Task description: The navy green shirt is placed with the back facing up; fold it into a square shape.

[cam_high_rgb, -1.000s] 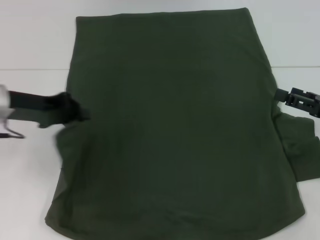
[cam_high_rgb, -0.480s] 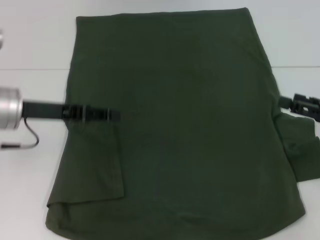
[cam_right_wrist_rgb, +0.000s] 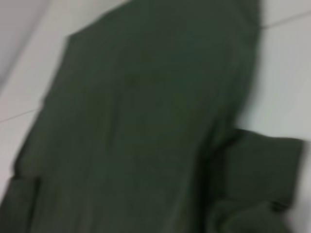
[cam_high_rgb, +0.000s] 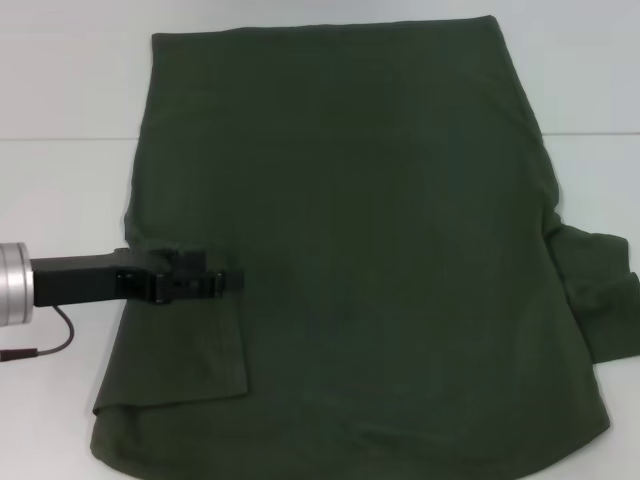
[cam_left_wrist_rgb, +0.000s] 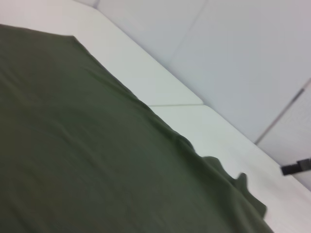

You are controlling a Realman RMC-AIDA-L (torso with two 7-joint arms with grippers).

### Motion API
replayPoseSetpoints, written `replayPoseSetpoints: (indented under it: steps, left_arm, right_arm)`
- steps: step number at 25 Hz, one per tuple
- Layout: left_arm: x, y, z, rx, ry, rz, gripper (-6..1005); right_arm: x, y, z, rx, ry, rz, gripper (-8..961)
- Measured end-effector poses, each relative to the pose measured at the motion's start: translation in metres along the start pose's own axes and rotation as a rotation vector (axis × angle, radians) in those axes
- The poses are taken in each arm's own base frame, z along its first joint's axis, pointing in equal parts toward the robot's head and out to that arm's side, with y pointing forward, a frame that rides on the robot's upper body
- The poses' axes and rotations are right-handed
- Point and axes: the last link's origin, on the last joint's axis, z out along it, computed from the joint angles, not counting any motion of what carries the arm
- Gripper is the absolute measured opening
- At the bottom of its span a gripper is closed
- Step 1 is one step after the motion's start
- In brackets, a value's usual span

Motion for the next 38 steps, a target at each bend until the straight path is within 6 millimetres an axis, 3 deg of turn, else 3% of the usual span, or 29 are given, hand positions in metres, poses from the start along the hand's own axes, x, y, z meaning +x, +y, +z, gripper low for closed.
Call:
replayPoseSetpoints:
  steps: [3,7,15,38]
  left_arm:
    - [-0.001,-0.001,0.003,0.008,0.007,-0.006,795]
    - [-0.001,0.002,0.004,-0.005,0.026,-0.01,952]
    - [-0.003,0.005,-0.004,-0.027,0.097,-0.041,951]
    - [0.002,0.006,-0.009,-0.042,0.15,-0.047,948]
  right_arm:
    - [-0.007,-0.004,-0.001,0.074,0.02,0.039,928]
    - [-0.016,-0.002,0.012,0.141,0.055,0.011,928]
    - [-0.02,0.007,0.05,0.157,0.101,-0.057,928]
    - [-0.017,0.015,0.081,0.208,0.1,-0.225,928]
